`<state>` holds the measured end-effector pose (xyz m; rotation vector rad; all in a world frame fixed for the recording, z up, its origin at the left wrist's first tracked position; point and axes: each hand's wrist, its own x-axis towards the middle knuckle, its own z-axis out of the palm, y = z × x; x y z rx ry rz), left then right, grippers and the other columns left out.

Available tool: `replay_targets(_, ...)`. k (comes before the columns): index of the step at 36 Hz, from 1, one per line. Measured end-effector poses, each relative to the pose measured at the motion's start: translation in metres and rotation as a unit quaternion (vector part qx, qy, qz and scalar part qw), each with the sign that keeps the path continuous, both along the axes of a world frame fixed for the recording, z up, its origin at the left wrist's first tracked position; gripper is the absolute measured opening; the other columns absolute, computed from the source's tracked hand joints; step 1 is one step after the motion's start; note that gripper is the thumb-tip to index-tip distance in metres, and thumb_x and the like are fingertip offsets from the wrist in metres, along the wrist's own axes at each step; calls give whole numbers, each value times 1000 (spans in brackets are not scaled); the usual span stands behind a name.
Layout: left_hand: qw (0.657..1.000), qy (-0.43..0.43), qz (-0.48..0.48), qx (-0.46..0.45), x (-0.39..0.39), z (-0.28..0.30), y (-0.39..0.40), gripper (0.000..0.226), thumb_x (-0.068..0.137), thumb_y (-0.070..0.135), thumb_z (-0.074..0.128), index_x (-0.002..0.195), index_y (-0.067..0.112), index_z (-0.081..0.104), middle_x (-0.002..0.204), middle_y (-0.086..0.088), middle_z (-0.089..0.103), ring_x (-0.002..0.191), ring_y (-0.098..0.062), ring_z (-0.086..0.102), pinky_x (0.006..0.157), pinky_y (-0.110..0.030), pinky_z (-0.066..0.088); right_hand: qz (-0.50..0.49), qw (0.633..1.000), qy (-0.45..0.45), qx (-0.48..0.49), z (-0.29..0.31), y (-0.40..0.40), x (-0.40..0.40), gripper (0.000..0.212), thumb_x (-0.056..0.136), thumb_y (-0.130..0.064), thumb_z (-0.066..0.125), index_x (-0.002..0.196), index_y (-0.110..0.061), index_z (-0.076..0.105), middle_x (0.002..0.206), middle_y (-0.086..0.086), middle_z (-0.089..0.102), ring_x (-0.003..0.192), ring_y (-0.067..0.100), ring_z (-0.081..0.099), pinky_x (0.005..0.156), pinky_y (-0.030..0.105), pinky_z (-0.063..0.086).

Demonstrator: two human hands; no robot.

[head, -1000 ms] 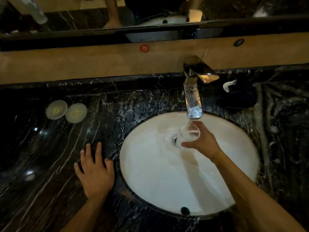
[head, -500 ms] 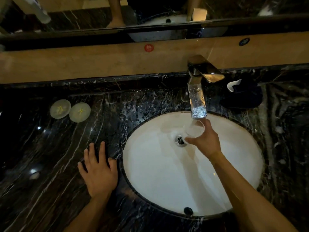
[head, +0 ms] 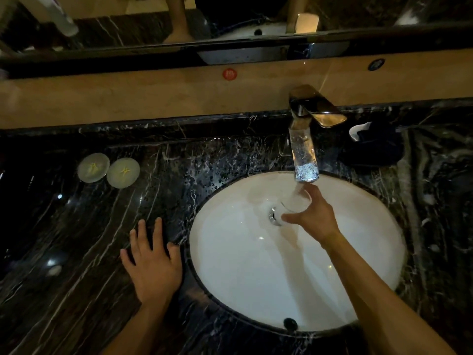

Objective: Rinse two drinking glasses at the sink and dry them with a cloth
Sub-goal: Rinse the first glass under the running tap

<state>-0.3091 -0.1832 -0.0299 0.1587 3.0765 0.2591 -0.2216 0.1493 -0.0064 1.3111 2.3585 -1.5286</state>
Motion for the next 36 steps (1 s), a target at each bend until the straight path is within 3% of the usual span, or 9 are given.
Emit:
replay_targets(6, 1000, 4, 1, 5, 0, 0, 1, 64, 91, 38, 33, 153, 23, 35, 161, -14, 29, 150, -33, 21, 117, -63, 14, -76, 997, 33, -3, -3, -9, -1, 88, 64, -12, 91, 137, -24, 42, 130, -2, 58, 111, 20, 56, 90, 31, 47)
replay_targets(11, 1000, 2, 3, 4, 0, 1, 1, 65, 91, 39, 31, 153, 24, 36, 162, -14, 28, 150, -33, 21, 117, -63, 14, -25, 999, 10, -25, -7, 1, 2, 90, 61, -15, 93, 136, -24, 45, 123, -6, 56, 109, 16, 53, 89, 29, 44)
replay_targets(15, 1000, 3, -1, -3, -1, 0, 0, 64, 91, 38, 32, 154, 23, 34, 162, -14, 28, 150, -33, 20, 117, -62, 14, -127, 990, 34, -46, -9, -3, 1, 85, 64, -13, 92, 133, -25, 45, 123, -6, 53, 111, 19, 53, 97, 38, 47)
replay_targets(19, 1000, 7, -3, -7, -1, -1, -1, 64, 92, 37, 33, 154, 23, 34, 161, -14, 28, 150, -33, 21, 117, -62, 15, -63, 997, 4, -46, -6, -1, -3, 86, 62, -13, 93, 133, -25, 45, 119, -4, 53, 105, 20, 52, 85, 31, 45)
replay_targets(21, 1000, 6, -2, -6, -1, -2, -1, 64, 91, 36, 35, 154, 23, 34, 162, -14, 28, 150, -33, 21, 117, -63, 15, -41, 997, 5, -65, -6, -3, -3, 89, 61, -15, 94, 135, -24, 46, 121, -5, 54, 107, 18, 53, 86, 28, 43)
replay_targets(25, 1000, 5, -3, -7, 0, -2, 0, 64, 91, 36, 35, 154, 23, 35, 162, -14, 28, 150, -33, 21, 117, -63, 15, -95, 993, 31, -62, -6, -10, -8, 86, 65, -14, 92, 136, -24, 43, 119, -6, 53, 105, 17, 51, 85, 28, 41)
replay_targets(28, 1000, 6, -5, -9, -1, -2, -1, 64, 91, 37, 34, 154, 23, 35, 161, -14, 29, 150, -34, 22, 117, -63, 16, -50, 997, -4, -65, -8, -7, -13, 89, 59, -16, 93, 135, -25, 47, 122, -3, 58, 108, 22, 55, 85, 32, 46)
replay_targets(32, 1000, 5, -2, -11, -1, -2, -1, 64, 91, 37, 35, 154, 23, 35, 161, -14, 29, 150, -33, 22, 117, -62, 16, -79, 976, 7, -204, -5, -2, -11, 81, 57, -13, 94, 127, -23, 55, 123, 0, 63, 108, 24, 63, 92, 47, 56)
replay_targets(36, 1000, 5, -5, -11, -1, -2, -1, 64, 91, 38, 33, 154, 23, 34, 161, -14, 28, 150, -33, 21, 117, -63, 16, -181, 899, 19, -398, -2, -5, -7, 56, 69, -21, 86, 118, -20, 58, 119, 9, 66, 103, 28, 66, 88, 44, 58)
